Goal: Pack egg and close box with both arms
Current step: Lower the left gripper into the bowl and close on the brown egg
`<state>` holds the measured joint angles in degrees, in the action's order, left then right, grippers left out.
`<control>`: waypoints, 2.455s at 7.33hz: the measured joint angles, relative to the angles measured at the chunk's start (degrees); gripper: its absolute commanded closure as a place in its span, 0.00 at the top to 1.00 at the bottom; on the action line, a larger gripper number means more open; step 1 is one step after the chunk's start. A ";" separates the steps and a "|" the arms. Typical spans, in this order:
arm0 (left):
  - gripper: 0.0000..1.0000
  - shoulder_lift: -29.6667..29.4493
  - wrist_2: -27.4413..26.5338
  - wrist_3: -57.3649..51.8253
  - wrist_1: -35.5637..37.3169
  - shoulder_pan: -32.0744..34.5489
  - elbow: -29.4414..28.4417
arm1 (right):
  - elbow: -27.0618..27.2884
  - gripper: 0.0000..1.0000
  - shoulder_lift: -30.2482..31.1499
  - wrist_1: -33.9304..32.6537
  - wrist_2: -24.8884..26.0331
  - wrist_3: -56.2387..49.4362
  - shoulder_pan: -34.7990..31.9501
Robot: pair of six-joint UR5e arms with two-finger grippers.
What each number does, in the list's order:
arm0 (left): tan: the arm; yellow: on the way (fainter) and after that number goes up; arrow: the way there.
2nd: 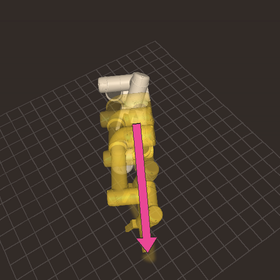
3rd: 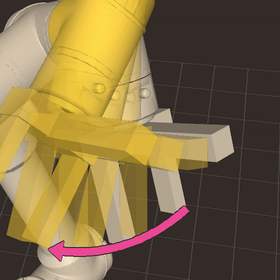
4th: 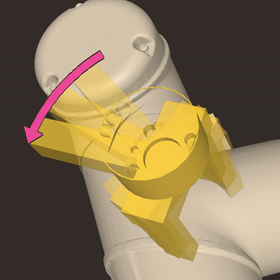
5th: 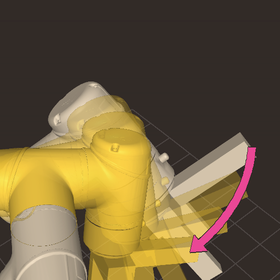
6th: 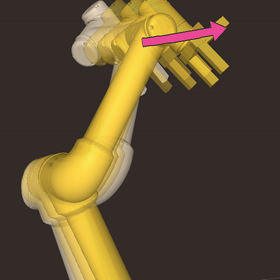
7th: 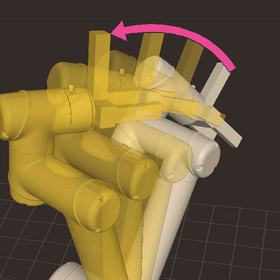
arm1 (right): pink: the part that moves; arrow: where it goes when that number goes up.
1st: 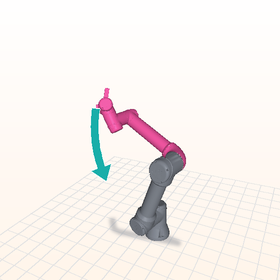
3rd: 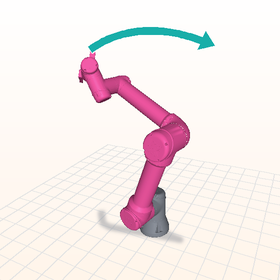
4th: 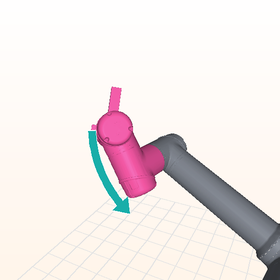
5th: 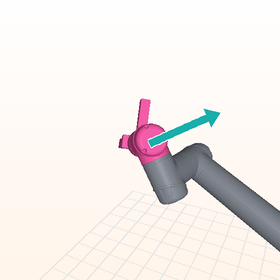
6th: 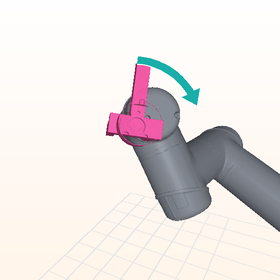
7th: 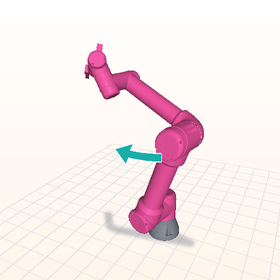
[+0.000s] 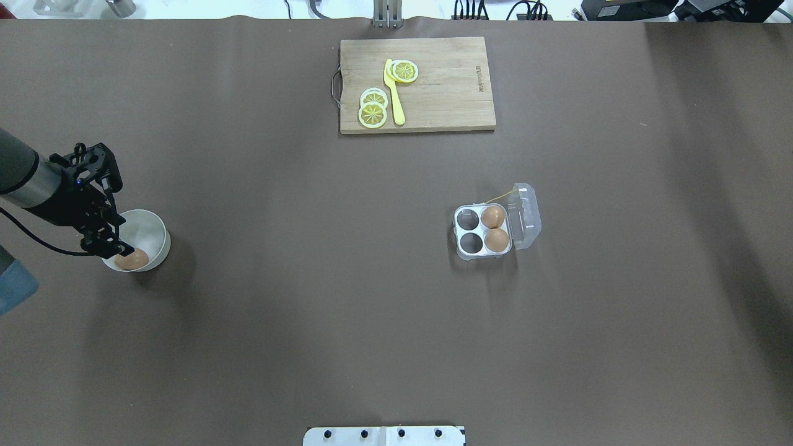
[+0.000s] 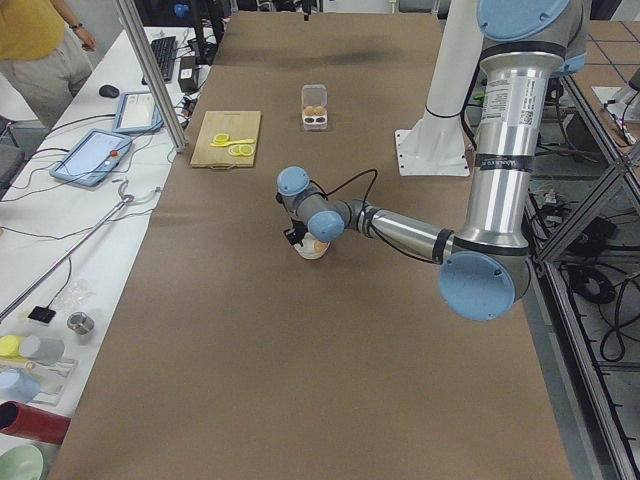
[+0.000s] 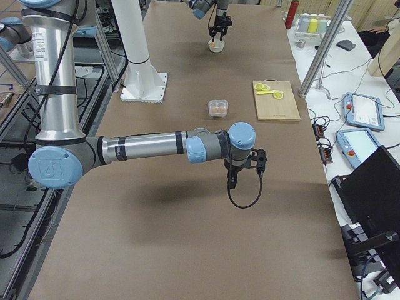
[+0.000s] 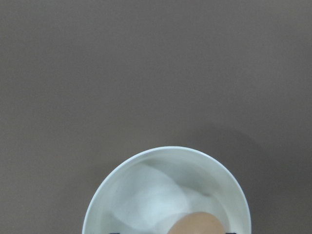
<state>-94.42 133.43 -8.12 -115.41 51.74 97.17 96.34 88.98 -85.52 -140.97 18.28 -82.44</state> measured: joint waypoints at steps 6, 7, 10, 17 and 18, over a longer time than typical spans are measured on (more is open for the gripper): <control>0.75 0.06 -0.33 -0.14 0.10 -0.32 -0.11 | -0.09 1.00 -0.02 0.00 0.04 -0.02 0.00; 0.75 0.07 -0.35 -0.14 0.10 -0.40 -0.22 | -0.04 1.00 -0.07 0.00 -0.04 -0.01 0.00; 0.75 -0.08 -1.00 -0.14 0.07 -0.49 -0.93 | -0.02 1.00 -0.12 0.00 -0.23 0.00 0.00; 0.76 -0.14 -3.63 0.58 -0.34 -2.15 -0.52 | -0.75 1.00 -0.41 0.00 0.16 -0.11 0.22; 0.76 -0.29 -3.74 0.65 -0.34 -2.49 -0.50 | -0.94 1.00 -0.42 0.00 0.21 -0.14 0.30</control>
<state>-94.71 129.69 -7.47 -115.75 49.25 96.66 95.40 88.55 -85.52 -140.76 18.14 -82.14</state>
